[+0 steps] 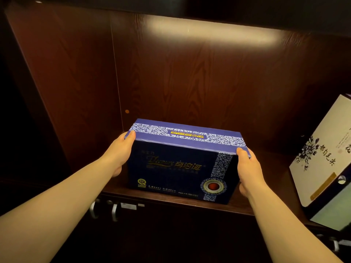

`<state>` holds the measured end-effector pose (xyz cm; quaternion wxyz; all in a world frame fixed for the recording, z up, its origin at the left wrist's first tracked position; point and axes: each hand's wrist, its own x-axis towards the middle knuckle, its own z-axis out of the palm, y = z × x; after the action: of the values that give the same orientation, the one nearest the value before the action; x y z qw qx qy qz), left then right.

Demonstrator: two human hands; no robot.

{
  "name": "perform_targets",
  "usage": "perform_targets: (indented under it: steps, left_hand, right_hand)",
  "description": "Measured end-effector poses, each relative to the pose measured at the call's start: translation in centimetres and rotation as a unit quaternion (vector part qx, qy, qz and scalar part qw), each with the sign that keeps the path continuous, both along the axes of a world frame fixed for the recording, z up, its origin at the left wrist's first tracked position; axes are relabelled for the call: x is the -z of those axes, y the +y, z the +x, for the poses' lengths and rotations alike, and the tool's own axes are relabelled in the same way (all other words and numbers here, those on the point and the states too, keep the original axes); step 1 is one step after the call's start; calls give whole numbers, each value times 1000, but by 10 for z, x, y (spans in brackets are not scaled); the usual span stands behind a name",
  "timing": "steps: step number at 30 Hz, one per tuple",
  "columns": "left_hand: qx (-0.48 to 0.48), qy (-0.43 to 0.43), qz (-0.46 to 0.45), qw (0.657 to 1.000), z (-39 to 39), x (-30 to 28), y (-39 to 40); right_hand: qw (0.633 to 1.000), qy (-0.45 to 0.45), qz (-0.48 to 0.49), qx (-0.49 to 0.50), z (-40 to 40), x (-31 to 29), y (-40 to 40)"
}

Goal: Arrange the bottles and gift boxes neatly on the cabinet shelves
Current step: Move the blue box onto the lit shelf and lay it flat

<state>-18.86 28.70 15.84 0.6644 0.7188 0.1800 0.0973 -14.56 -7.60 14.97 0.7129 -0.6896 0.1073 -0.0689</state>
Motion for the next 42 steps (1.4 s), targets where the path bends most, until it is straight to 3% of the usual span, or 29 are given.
perform_targets:
  steps: [31,34,36,37,39,40,42]
  left_hand:
    - [1,11,2,1000,-17,-7,-2]
    - [-6,17,55,998,-18,-15,-4]
    - [-32,12,160,987,-17,-24,-6]
    - [-49,6,256,965,-18,-29,-8]
    - [-80,-30,452,888,-20,-39,-15]
    - [-74,-68,503,859,-15,-48,-24]
    - [-45,-93,534,839,-13,-54,-36]
  right_hand:
    - [1000,8,-12,-19,-20,-3,5]
    - [999,6,-28,-27,-20,-3,3]
    - [999,9,-36,-32,-20,-4,1]
    - [998,11,-41,-36,-20,-4,1]
    - [998,17,-46,-39,-23,-3,0]
    - [998,12,-41,-39,-21,-7,-4]
    - [998,19,-43,-41,-25,-6,0]
